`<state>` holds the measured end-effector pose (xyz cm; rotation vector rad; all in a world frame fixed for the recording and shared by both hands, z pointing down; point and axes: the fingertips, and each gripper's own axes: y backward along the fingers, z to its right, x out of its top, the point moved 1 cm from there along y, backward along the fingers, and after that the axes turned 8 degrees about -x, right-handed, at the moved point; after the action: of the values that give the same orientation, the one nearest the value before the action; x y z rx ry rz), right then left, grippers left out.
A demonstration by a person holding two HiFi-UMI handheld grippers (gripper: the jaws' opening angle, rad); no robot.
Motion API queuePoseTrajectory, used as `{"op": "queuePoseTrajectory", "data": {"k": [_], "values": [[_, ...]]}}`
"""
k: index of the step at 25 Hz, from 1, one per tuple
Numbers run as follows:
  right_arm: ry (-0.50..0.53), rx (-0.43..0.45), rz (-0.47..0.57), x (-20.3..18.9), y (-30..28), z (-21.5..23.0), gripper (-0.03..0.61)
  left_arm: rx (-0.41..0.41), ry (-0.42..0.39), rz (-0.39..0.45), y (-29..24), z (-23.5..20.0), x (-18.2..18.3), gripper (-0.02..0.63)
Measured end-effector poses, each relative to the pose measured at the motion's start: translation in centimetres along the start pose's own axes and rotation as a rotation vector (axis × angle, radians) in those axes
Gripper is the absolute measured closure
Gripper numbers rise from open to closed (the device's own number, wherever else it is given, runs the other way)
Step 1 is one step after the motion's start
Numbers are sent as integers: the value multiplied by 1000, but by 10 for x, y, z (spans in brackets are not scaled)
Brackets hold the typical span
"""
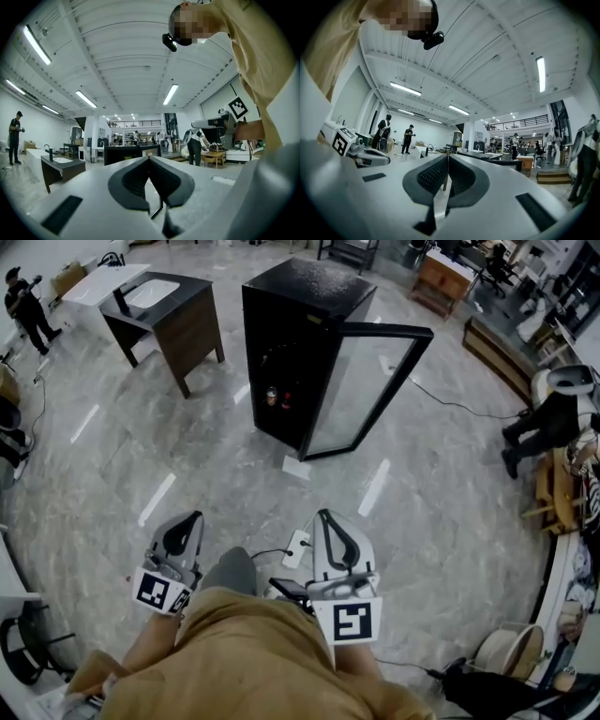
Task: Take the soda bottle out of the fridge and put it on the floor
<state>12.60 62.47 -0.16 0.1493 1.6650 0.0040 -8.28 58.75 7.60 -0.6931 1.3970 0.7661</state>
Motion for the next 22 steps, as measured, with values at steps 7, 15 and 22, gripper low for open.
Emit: {"op": "queuePoseTrajectory", "data": {"k": [7,15,22], "values": [[34,-15,6,-11,-34,20,577,-45,-2,17,-48,-21,-6,618],[36,-35,-38,-43,-144,14,577,-104,40,-20,-111,-111,-40,619],[33,-75,-113,-53,-271,-5,577,-192,58,-35,-190,-216,-65,619]]}}
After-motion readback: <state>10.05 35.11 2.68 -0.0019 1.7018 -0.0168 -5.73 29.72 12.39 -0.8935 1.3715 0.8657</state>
